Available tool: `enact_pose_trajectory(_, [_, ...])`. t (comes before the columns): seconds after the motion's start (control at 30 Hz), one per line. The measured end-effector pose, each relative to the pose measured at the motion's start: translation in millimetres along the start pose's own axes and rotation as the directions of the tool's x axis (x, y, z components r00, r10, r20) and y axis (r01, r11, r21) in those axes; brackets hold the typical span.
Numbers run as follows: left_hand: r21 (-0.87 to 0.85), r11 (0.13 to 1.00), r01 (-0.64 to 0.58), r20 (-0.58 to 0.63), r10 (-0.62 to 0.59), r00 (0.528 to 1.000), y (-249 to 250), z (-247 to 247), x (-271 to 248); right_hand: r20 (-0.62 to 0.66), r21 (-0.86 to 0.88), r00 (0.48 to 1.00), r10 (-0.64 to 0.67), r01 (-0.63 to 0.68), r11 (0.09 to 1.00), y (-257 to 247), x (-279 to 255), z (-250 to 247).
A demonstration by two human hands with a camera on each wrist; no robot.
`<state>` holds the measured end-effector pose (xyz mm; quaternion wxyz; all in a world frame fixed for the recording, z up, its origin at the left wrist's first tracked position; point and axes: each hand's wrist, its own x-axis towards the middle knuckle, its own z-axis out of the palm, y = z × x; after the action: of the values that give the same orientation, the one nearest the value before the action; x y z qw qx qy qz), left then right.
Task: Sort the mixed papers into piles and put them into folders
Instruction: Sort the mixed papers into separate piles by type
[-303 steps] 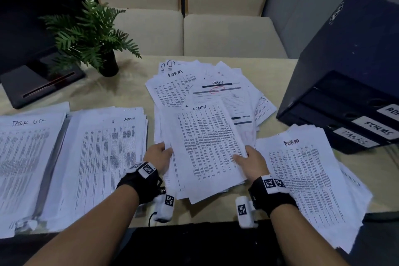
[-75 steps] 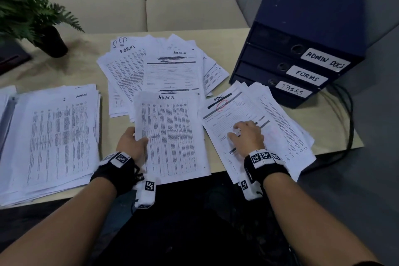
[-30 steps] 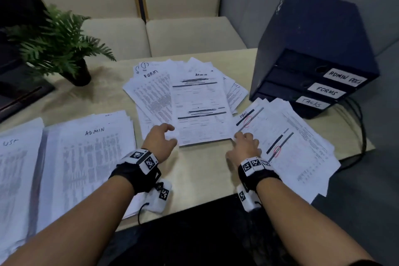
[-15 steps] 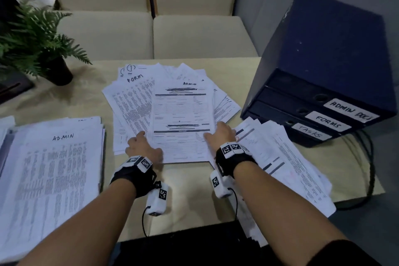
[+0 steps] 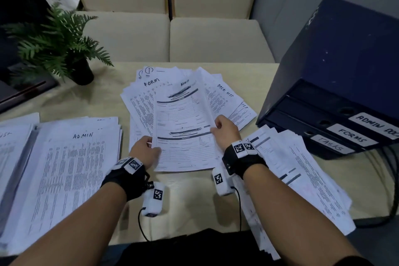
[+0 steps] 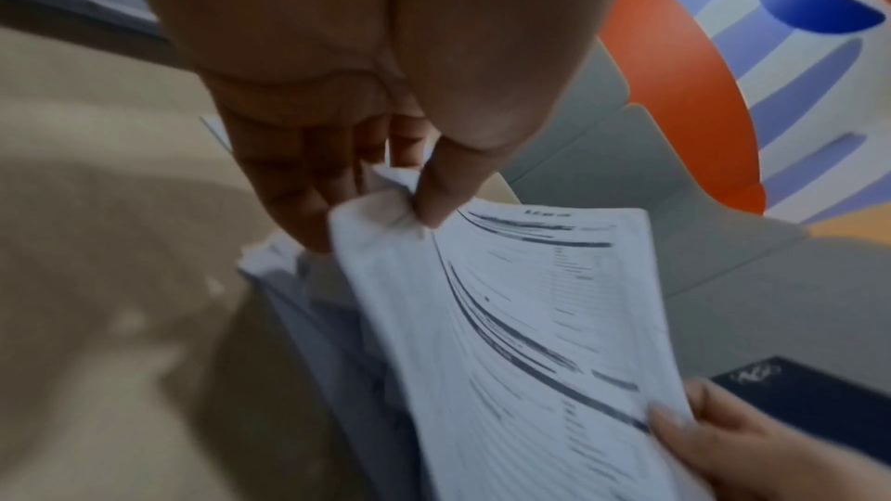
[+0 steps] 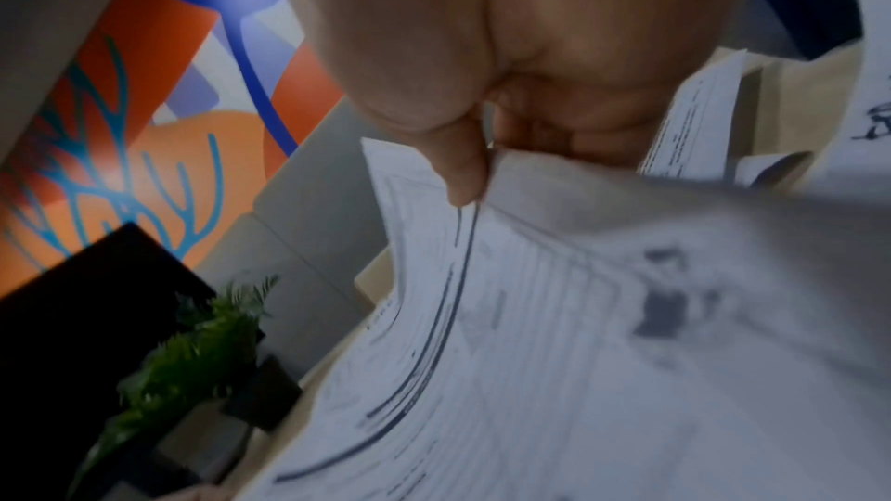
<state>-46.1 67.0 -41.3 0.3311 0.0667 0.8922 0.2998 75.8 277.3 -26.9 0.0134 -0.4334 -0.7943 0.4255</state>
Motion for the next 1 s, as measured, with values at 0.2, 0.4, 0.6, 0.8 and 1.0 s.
enact_pose_trajectory(0.2, [-0.258,0.966,-0.027,0.048,0.041,0.998,-18.6,-31.3,10.6,-0.048,0.345,0.997,0.067,-0.046,0.937,-3.1,-28.3,11.0])
enact_pose_trajectory(0.4, [-0.457,0.890,-0.011,0.136,0.081,0.987,-30.9,-44.5,9.3,-0.009,0.250,0.989,0.147,-0.140,0.958,7.2,-61.0,17.4])
enact_pose_trajectory(0.6, [-0.130,0.991,-0.022,0.134,0.040,0.990,-55.1,-33.4,-6.4,0.069,0.077,0.967,0.245,-0.250,0.965,24.5,-89.5,40.2])
enact_pose_trajectory(0.8, [-0.009,1.000,-0.017,0.096,0.017,0.995,-61.1,-29.7,-10.8,0.064,0.172,0.957,0.283,-0.290,0.942,33.3,-97.5,51.2])
enact_pose_trajectory(1.0, [0.039,0.999,-0.016,0.053,0.013,0.999,-54.1,-29.4,-14.6,0.019,0.152,0.969,0.246,-0.246,0.957,36.6,-97.6,50.0])
